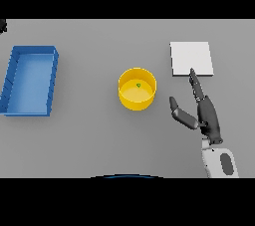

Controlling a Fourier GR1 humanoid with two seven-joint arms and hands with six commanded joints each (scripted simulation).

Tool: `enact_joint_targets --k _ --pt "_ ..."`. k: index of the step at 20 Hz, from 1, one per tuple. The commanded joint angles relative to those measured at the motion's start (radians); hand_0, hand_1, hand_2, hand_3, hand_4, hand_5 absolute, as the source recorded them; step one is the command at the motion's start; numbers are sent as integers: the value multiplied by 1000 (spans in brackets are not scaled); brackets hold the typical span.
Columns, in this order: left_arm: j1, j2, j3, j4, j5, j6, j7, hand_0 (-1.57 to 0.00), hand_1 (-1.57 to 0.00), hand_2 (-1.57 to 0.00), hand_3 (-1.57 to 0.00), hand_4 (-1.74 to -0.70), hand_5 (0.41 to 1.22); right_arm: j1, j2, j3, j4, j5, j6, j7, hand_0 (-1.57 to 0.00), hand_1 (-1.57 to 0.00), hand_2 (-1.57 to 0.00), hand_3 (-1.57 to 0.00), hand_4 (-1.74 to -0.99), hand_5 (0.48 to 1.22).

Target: Pick up the red beaker and tilt it to pour out 1 green nut into yellow bowl. Pick up the yellow bowl and place it on the metallic measuring scale.

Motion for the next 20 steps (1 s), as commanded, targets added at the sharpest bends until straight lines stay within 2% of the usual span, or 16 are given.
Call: enact_joint_targets --k 1,4,5,6,8,9,10,11,12,13,14,15,17,20 --pt "46 11 -2 -62 19 20 9 -1571 -1571 -1571 -1389 -1741 1221 -2 5 4 4 6 -5 7 1 1 1 1 -1202 699" --pt "203 40 -48 -301 61 104 128 -1571 -1571 -1571 -1387 -1741 1221 3 7 0 8 -2 -3 -7 1 1 1 1 -1195 690" --pt "251 56 -64 -383 74 129 165 -1571 -1571 -1571 -1383 -1741 1221 -10 6 -3 16 0 -6 9 1 1 1 1 -1186 687" --pt "295 67 -79 -452 86 157 189 -1571 -1571 -1571 -1385 -1741 1150 -4 13 2 16 -2 -5 -4 1 1 1 1 -1177 686" --pt "362 106 -108 -576 128 169 262 -1571 -1571 -1571 -1374 -1740 1008 -12 14 1 18 -2 -5 9 1 1 1 1 -1169 680" --pt "382 124 -120 -621 151 158 278 -1571 -1571 -1571 -1366 -1735 955 -16 9 -4 21 -11 1 6 1 1 1 1 -1168 679" --pt "404 152 -141 -683 165 142 304 -1571 -1571 -1571 -1407 -1661 888 -8 12 7 12 1 -1 3 1 1 1 1 -1165 678" --pt "418 175 -149 -730 184 129 301 -1571 -1571 -1571 -1368 -1493 827 -24 10 5 14 5 -4 25 1 1 1 1 -1165 675" --pt "437 205 -166 -779 183 85 286 -1571 -1545 -1489 -1238 -1311 774 -20 7 -1 6 2 -9 32 1 1 1 1 -1163 671" --pt "455 228 -170 -805 187 50 248 -1495 -1380 -1311 -1098 -1155 740 -7 3 0 12 1 -3 16 1 1 1 1 -1159 669" --pt "462 236 -165 -827 212 -1 217 -1253 -1104 -1049 -884 -1031 714 -9 4 1 15 2 -3 20 1 1 1 1 -1161 669" --pt "473 253 -164 -841 231 -42 219 -1003 -883 -839 -707 -933 697 -7 2 -1 7 -1 -4 17 1 1 1 1 -1162 671" --pt "480 271 -163 -851 248 -86 225 -641 -565 -536 -452 -823 667 -13 0 -3 12 -8 3 11 1 1 1 1 -1151 677" --pt "467 272 -203 -840 193 -99 226 -328 -289 -274 -231 -750 647 -2 -3 1 2 -9 9 -3 1 1 1 1 -1148 688"
